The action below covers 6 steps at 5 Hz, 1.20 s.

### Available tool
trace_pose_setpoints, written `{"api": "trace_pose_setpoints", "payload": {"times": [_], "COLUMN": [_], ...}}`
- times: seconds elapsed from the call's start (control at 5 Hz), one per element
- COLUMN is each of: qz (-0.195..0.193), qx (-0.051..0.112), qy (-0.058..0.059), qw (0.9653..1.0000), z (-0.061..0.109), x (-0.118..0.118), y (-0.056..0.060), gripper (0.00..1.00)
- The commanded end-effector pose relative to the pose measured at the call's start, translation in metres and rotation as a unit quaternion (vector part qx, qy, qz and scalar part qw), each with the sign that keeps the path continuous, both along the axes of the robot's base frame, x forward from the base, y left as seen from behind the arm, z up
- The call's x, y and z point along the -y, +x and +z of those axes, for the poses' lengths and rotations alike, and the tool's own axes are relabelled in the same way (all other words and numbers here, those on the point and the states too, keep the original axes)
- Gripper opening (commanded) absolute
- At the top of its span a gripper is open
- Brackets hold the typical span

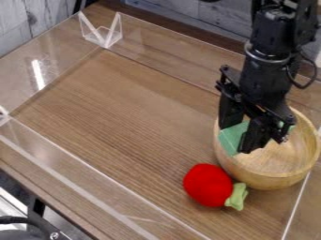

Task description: Put the green block in the brown bowl

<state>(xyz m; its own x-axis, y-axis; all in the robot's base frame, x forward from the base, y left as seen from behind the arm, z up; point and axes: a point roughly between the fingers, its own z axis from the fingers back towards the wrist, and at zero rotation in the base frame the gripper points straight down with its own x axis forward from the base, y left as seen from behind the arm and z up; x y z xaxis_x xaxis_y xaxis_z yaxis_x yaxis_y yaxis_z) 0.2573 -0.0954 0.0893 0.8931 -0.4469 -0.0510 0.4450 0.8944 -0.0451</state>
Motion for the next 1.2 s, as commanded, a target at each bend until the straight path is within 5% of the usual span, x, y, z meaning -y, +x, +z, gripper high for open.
{"api": "trace_pose_setpoints", "payload": {"times": [0.0,0.2,0.6,1.0], "qz": [0.028,0.066,0.073,0.083], "qx": [0.032,0.039,0.055,0.081], "qy": [-0.012,-0.013,-0.02,-0.028], "qw": [0.999,0.9969,0.9956,0.9929], "z": [0.021,0.031,0.022,0.036], "x": [-0.001,-0.01,0.001,-0.041], "y": [0.004,0.003,-0.004,0.004], "gripper": [1.0,1.0,1.0,1.0]}}
